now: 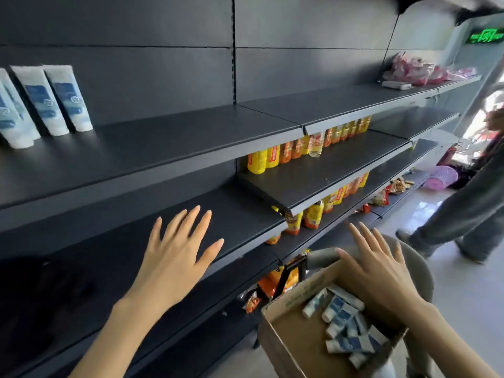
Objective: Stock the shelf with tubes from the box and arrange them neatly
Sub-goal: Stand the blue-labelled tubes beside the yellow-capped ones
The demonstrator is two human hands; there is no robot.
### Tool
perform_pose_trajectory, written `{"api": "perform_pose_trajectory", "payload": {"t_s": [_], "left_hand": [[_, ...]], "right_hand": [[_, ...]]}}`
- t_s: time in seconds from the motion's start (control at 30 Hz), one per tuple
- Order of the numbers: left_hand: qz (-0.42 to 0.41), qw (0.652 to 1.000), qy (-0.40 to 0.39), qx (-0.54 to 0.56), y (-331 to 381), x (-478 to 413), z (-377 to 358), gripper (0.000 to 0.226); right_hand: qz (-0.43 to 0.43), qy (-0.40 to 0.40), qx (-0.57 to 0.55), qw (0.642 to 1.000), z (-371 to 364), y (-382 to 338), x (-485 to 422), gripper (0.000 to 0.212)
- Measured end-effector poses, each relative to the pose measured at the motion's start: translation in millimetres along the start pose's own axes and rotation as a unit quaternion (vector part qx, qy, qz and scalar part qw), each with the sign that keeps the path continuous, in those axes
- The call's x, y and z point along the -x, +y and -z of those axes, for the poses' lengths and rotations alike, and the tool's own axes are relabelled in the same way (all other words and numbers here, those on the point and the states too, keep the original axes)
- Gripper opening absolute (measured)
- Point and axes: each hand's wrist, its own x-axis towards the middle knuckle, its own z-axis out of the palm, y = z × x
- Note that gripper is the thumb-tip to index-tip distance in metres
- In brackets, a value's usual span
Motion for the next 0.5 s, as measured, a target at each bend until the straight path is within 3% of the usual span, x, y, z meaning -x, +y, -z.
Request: {"api": "perform_pose_trajectory", "payload": {"t_s": [0.13, 0.4, 0.5], "left_hand": [[-0.008, 0.999, -0.04, 0.005, 38, -16, -34, 0.104], [-0.015, 0.979, -0.165, 0.122, 90, -47, -92, 0.07], [-0.025, 0.966, -0.201, 0.159, 98, -64, -112, 0.067]], "right_hand": [[-0.019, -0.038, -0.013, 0.999, -24, 46, 18, 0.08], [-0.111, -0.094, -0.03, 0.989, -69, 100, 50, 0.084], [-0.166, -0.12, -0.054, 0.977, -88, 110, 57, 0.082]]}}
